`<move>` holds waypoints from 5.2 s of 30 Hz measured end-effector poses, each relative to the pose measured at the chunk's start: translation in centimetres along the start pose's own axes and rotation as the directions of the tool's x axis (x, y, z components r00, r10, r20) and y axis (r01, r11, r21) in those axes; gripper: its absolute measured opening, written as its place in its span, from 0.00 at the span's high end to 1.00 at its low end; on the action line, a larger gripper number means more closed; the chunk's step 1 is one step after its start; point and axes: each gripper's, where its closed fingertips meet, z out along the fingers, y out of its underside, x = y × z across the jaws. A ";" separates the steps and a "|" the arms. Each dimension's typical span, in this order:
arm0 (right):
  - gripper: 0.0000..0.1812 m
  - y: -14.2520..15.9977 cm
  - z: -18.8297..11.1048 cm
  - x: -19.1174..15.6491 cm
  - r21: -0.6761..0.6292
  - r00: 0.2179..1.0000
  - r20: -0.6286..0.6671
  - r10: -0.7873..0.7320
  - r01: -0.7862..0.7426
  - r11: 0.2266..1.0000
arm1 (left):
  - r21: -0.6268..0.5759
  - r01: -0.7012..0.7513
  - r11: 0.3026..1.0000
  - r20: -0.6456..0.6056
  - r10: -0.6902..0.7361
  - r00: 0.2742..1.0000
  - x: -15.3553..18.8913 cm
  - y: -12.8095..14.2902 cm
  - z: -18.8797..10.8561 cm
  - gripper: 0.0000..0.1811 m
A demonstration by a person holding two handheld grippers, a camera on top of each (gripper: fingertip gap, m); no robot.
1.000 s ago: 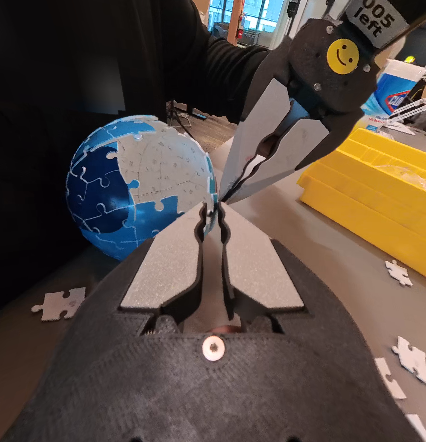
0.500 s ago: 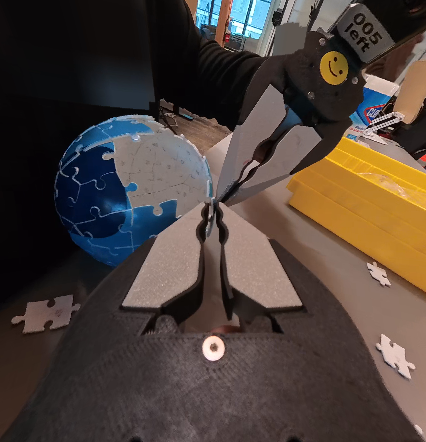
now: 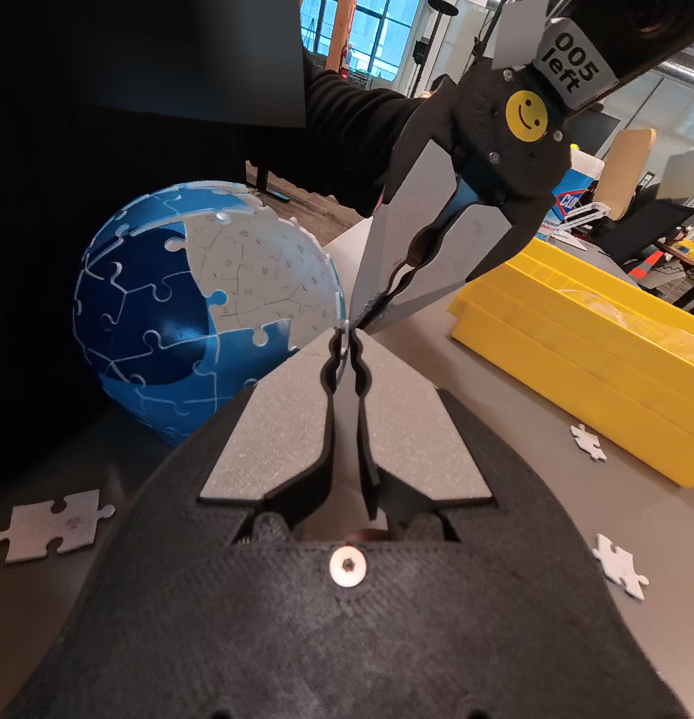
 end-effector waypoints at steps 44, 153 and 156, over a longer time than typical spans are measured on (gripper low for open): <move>0.99 -0.8 -0.6 0.4 0.028 0.995 -0.061 -0.084 0.086 0.996 | 0.104 -0.034 0.994 -0.037 0.038 0.999 0.3 -0.8 -0.4 1.00; 0.99 -1.2 -1.9 1.0 -0.001 0.976 -0.124 -0.180 0.181 0.984 | 0.148 -0.176 0.973 0.009 0.176 0.984 -1.4 -2.1 -0.5 1.00; 0.99 -1.2 -1.9 1.0 -0.002 0.975 -0.124 -0.182 0.183 0.983 | 0.130 -0.182 0.975 -0.016 0.185 0.983 -1.3 -1.9 0.1 1.00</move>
